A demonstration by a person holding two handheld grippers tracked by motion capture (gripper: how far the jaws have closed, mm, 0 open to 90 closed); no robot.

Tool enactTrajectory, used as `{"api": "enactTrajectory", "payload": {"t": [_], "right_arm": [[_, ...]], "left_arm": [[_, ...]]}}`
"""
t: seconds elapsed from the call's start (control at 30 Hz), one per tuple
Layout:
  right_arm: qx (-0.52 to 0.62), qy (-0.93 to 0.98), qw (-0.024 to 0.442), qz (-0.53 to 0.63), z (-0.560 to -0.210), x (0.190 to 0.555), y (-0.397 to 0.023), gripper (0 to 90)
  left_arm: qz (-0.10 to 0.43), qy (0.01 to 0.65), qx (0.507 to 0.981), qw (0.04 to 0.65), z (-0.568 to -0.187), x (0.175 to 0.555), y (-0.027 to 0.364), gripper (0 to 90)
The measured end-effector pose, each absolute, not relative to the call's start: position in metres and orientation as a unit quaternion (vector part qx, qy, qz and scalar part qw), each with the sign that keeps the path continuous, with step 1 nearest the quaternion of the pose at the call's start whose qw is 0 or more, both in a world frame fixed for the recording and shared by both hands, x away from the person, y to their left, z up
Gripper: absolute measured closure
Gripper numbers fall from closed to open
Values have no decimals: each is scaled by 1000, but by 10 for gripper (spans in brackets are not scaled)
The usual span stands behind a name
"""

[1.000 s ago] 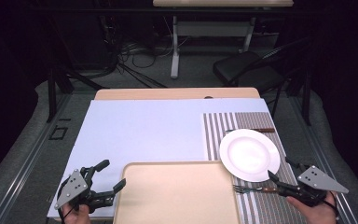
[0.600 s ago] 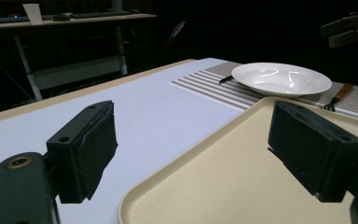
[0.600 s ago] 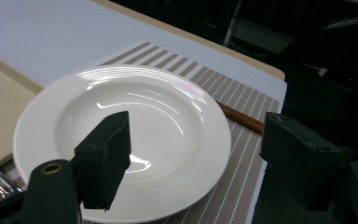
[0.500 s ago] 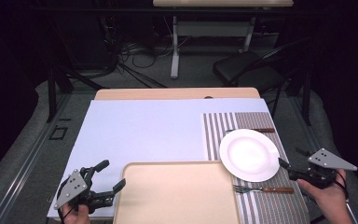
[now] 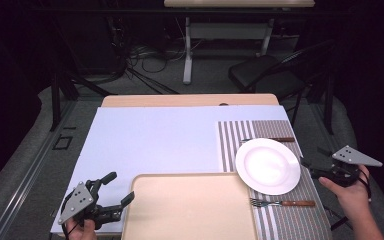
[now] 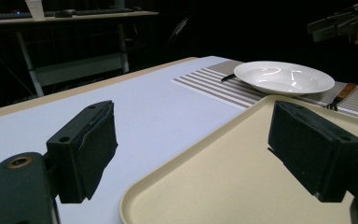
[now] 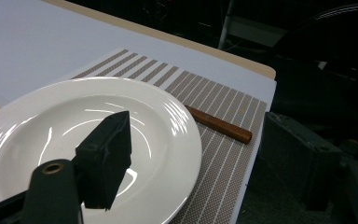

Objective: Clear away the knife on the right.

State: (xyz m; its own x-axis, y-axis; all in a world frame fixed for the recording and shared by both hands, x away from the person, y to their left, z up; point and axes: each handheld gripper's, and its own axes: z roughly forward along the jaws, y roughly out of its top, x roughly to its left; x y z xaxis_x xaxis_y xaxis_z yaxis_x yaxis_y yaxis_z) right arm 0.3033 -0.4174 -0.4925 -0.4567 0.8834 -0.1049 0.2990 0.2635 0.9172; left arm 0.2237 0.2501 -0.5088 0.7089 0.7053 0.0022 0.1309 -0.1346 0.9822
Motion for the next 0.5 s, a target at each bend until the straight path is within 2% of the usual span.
{"api": "enactTrajectory", "payload": {"t": [0.5], "right_arm": [[396,751,309,429,-490,357,-400,247]], "left_arm": [[245,296,714,585,-510,224,251,156]]}}
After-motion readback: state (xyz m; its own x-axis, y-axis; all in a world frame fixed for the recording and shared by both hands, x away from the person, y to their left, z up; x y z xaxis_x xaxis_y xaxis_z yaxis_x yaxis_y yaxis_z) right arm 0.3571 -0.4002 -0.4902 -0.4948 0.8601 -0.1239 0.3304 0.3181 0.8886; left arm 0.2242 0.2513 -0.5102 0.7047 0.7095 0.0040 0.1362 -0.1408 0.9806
